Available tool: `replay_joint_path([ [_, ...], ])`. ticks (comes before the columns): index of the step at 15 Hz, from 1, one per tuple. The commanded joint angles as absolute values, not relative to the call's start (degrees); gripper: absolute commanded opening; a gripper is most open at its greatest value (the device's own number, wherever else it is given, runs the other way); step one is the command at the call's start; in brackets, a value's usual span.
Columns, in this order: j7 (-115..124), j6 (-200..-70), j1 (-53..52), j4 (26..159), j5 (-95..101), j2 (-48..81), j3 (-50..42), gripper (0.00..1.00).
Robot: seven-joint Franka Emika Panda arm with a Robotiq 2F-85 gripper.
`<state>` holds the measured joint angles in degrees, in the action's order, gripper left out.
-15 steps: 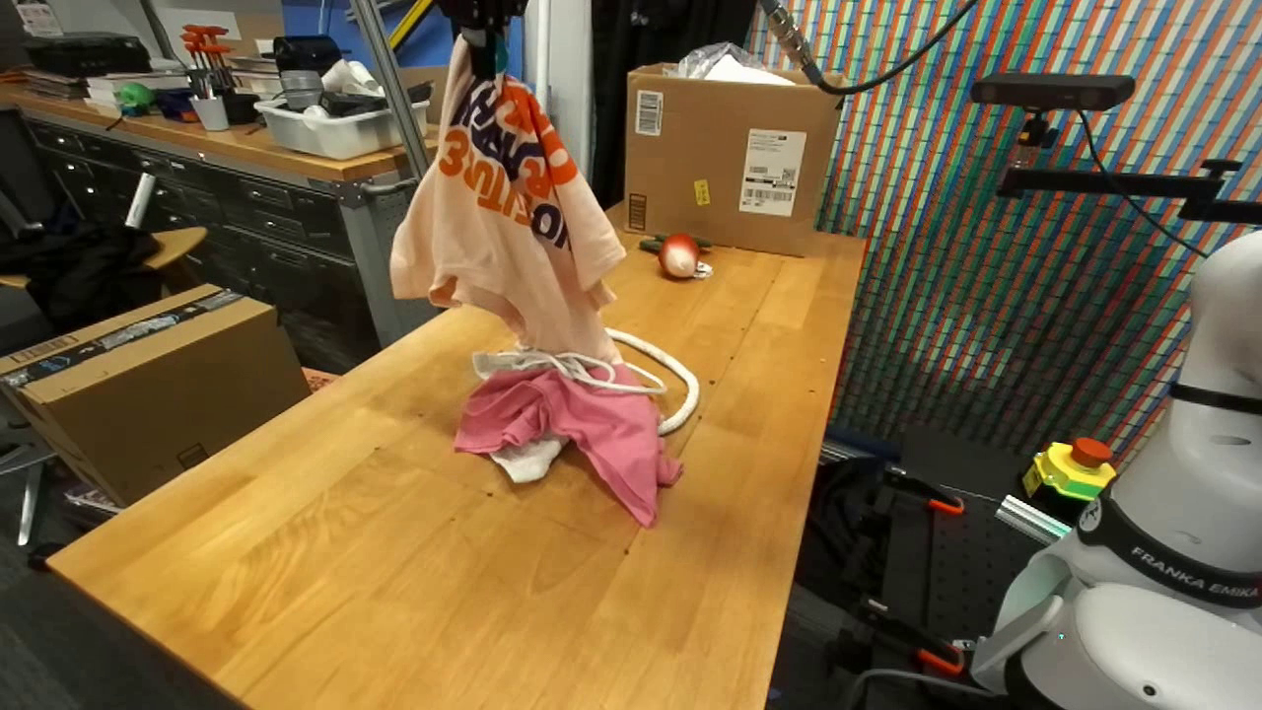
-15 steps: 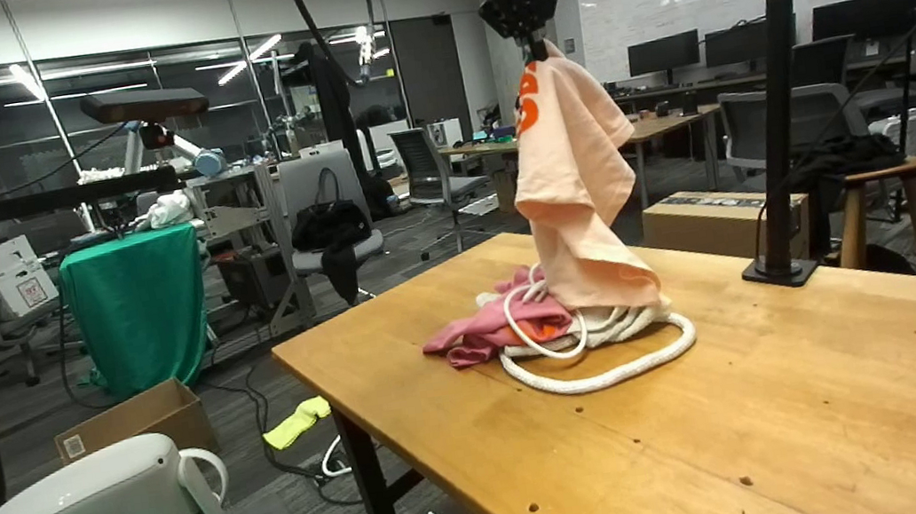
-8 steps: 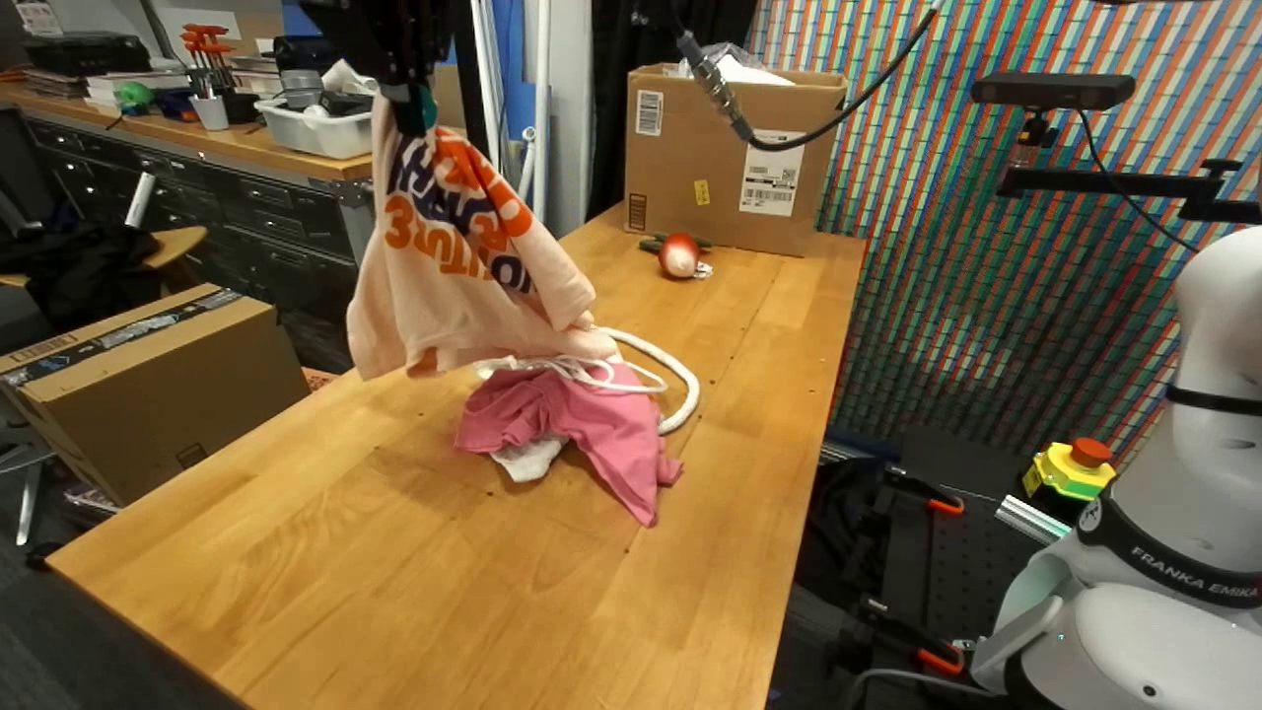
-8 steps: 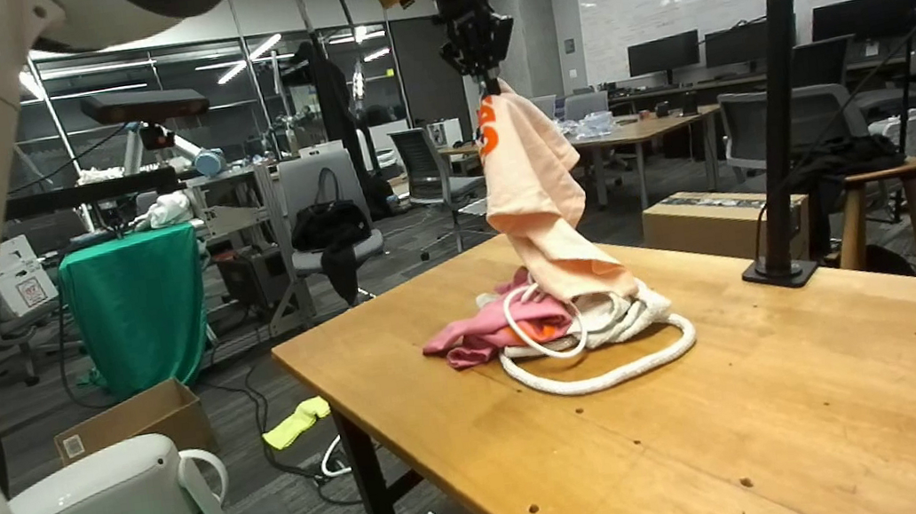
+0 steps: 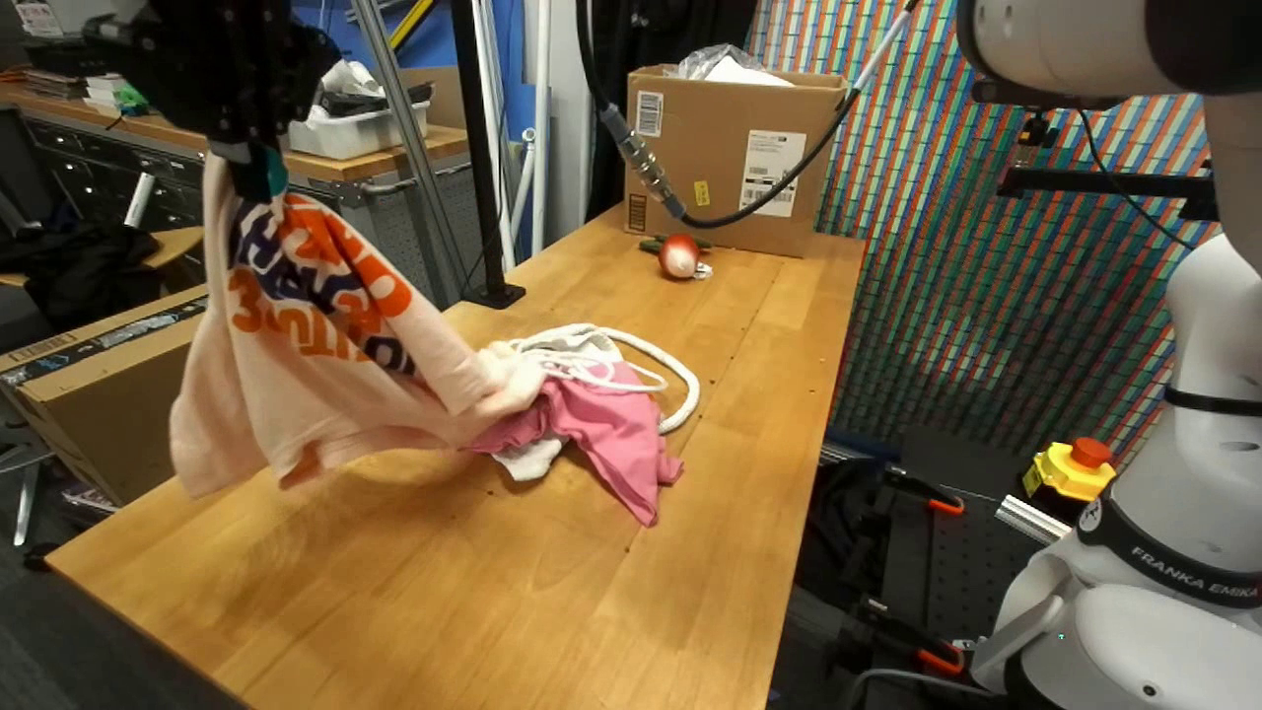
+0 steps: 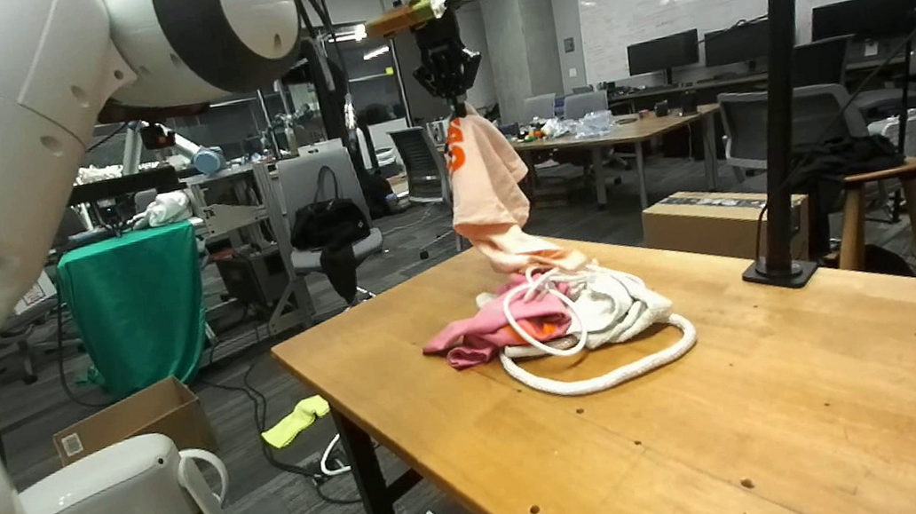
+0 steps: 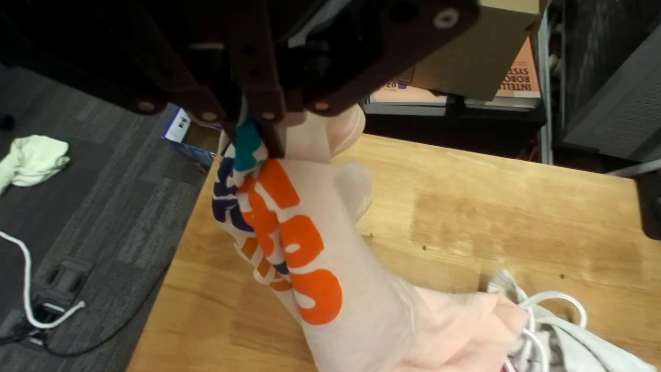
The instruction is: Pick up the toy, rope and the clothes and put them around the table.
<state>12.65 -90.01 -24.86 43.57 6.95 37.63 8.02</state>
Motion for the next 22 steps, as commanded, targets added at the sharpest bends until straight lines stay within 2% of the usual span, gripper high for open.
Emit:
replay_joint_path([
  [1, 16.1, -96.3, -24.5, 36.1, 2.6, 43.6, 9.3, 0.08],
  [8, 26.9, -112.8, -24.9, 33.5, 1.7, 50.1, 8.3, 0.08],
  [11, 25.9, -109.5, -25.6, 31.2, 1.3, 52.3, 6.9, 0.08],
  [12, 25.5, -108.8, -25.6, 31.0, 1.3, 52.7, 6.9, 0.17],
  [13, 25.0, -106.7, -25.7, 30.7, 1.5, 52.9, 6.7, 0.33],
  [14, 24.5, -104.5, -25.6, 30.4, 1.3, 53.0, 6.8, 0.37],
  [20, 21.6, -88.5, -25.6, 28.6, 2.0, 53.6, 6.5, 0.84],
  [22, 20.8, -86.3, -24.6, 32.3, 3.4, 51.6, 7.4, 0.99],
])
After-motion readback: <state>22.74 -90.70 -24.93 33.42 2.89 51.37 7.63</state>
